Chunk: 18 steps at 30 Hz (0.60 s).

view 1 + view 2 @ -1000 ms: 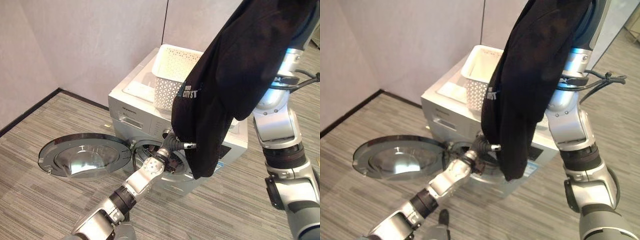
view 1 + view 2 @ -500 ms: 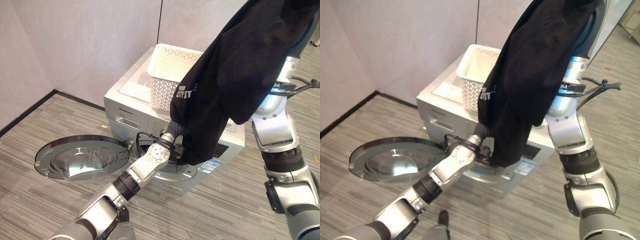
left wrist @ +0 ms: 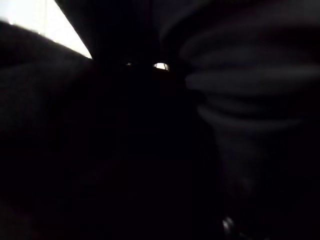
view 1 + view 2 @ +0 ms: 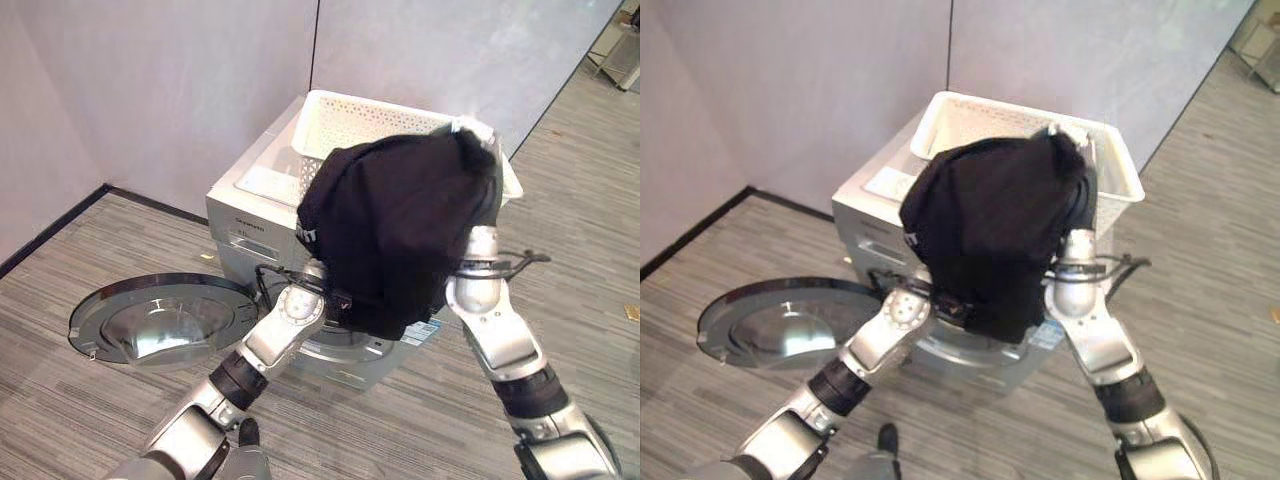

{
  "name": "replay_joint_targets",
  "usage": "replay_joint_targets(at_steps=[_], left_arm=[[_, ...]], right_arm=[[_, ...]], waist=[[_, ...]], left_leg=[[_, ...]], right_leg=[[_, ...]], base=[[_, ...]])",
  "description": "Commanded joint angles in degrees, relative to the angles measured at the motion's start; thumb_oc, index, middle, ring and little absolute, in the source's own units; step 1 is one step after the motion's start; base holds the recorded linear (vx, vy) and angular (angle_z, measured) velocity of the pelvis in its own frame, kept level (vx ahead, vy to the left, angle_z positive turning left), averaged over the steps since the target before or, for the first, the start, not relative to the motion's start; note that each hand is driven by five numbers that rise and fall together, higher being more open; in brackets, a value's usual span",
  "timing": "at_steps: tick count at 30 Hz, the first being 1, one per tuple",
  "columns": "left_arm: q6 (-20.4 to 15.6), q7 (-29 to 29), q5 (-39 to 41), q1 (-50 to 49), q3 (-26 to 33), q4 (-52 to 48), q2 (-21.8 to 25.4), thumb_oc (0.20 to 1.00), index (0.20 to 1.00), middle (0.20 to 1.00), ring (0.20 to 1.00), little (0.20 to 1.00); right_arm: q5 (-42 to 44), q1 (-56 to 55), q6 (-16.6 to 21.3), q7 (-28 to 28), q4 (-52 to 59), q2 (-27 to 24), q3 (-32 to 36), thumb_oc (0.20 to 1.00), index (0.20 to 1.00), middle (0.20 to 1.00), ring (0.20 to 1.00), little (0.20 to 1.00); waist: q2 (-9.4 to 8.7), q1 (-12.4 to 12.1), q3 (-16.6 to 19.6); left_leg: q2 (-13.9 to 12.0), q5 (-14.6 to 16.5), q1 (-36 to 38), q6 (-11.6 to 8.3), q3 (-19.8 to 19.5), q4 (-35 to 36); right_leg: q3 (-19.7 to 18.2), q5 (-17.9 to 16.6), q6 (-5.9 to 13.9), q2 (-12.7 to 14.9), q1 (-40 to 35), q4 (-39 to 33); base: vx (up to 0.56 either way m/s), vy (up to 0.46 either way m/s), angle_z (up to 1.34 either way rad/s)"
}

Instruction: Grab the laundry basket,head to the washer,open it,put in the laundry and shut it.

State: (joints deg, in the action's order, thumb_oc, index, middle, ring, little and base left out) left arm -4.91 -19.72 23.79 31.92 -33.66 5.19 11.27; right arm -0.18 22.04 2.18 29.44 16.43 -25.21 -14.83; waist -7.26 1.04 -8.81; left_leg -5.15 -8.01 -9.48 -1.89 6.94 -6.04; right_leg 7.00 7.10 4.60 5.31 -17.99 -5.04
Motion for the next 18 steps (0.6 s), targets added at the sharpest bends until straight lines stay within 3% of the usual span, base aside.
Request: replay_joint_targets(at_steps=[1, 4, 5, 6, 13, 14, 16, 17, 18], left_arm=[[-5.47, -1.29, -1.6, 1.97, 0.34, -1.99, -2.46, 1.0, 1.0, 1.0, 1.0, 1.0], [-5.98, -0.66, -1.77, 0.36, 1.54, -4.82, -0.3, 1.0, 1.0, 1.0, 1.0, 1.0], [-6.45, -0.42, -1.34, -0.9, 2.24, -5.34, 0.06, 0.57, 0.57, 0.57, 0.57, 0.57], [-6.63, -0.33, -0.97, -1.41, 2.54, -5.21, 0.05, 0.2, 0.2, 0.2, 0.2, 0.2], [-7.41, 0.12, -1.71, -3.82, 3.09, -4.86, 0.35, 0.2, 0.2, 0.2, 0.2, 0.2], [-7.66, 0.13, -1.66, -4.17, 3.18, -4.59, 0.32, 0.2, 0.2, 0.2, 0.2, 0.2], [-8.5, 0.82, -0.85, -5.32, 3.82, -4.62, 0.52, 0.2, 0.2, 0.2, 0.2, 0.2], [-8.99, 1.05, -0.75, -5.95, 4.06, -4.78, 0.69, 0.2, 0.2, 0.2, 0.2, 0.2], [-8.99, 1.05, -0.75, -5.96, 4.06, -4.78, 0.69, 0.2, 0.2, 0.2, 0.2, 0.2]], right_arm=[[1.39, -1.31, 4.72, -2.69, 3.93, 0.87, 0.35, 0.2, 0.2, 0.2, 0.2, 0.2], [2.28, -4.13, 5.16, -4.45, 4.89, 0.37, -0.36, 0.2, 0.2, 0.2, 0.2, 0.2], [3.11, -4.88, 5.17, -5.42, 4.89, 0.26, -0.78, 0.2, 0.2, 0.2, 0.2, 0.2], [3.36, -5.06, 5.19, -5.64, 4.48, 0.06, -0.87, 0.2, 0.2, 0.2, 0.2, 0.2], [3.93, -7.25, 5.94, -6.92, 2.95, -0.68, -0.77, 0.2, 0.2, 0.2, 0.2, 0.2], [4.14, -7.72, 6.21, -7.27, 2.92, -0.86, -0.71, 0.238, 0.238, 0.238, 0.238, 0.238], [3.95, -8.98, 6.94, -8.22, 3.38, -1.62, -0.33, 0.827, 0.827, 0.827, 0.827, 0.827], [3.48, -9.59, 7.22, -8.42, 3.48, -1.94, -0.1, 1.0, 1.0, 1.0, 1.0, 1.0], [3.48, -9.6, 7.22, -8.42, 3.48, -1.94, -0.1, 1.0, 1.0, 1.0, 1.0, 1.0]], waist=[[3.99, 0.27, 4.37], [4.28, 0.57, 4.45], [4.38, 0.7, 4.45], [4.38, 0.73, 4.47], [4.22, 0.8, 4.92], [4.16, 0.82, 4.92], [4.1, 0.93, 4.97], [4.07, 0.93, 5.03], [4.07, 0.92, 5.04]], left_leg=[[-2.19, -1.02, -2.02, -0.83, 4.08, 4.23], [-2.25, -0.82, -1.76, -0.74, 4.45, 4.2], [-2.31, -0.68, -1.52, -0.63, 4.7, 4.22], [-2.32, -0.64, -1.43, -0.59, 4.83, 4.22], [-2.3, -0.69, -0.72, -0.46, 5.45, 5.16], [-2.29, -0.73, -0.66, -0.45, 5.51, 5.21], [-2.34, -0.69, -0.47, -0.4, 5.64, 5.34], [-2.34, -0.65, -0.39, -0.37, 5.73, 5.34], [-2.34, -0.65, -0.39, -0.37, 5.73, 5.34]], right_leg=[[0.54, 7.44, -4.22, -4.1, 2.17, 6.59], [0.47, 7.42, -4.15, -4.03, 2.36, 6.75], [0.3, 7.33, -4.05, -3.93, 2.4, 6.74], [0.25, 7.28, -4.01, -3.88, 2.41, 6.73], [0.17, 7.0, -3.81, -3.62, 2.31, 6.23], [0.12, 6.95, -3.77, -3.59, 2.34, 6.25], [0.11, 6.87, -3.69, -3.53, 2.36, 6.25], [0.07, 6.83, -3.63, -3.5, 2.37, 6.28], [0.06, 6.82, -3.63, -3.49, 2.38, 6.28]], base=[[0.0, 0.0, 0.0], [0.0, -0.002, -0.01], [0.01, -0.002, -0.05], [0.01, -0.001, -0.06], [0.01, -0.005, -0.03], [0.01, -0.016, -0.04], [0.01, -0.008, -0.02], [0.0, 0.0, 0.0], [0.0, 0.0, 0.0]])
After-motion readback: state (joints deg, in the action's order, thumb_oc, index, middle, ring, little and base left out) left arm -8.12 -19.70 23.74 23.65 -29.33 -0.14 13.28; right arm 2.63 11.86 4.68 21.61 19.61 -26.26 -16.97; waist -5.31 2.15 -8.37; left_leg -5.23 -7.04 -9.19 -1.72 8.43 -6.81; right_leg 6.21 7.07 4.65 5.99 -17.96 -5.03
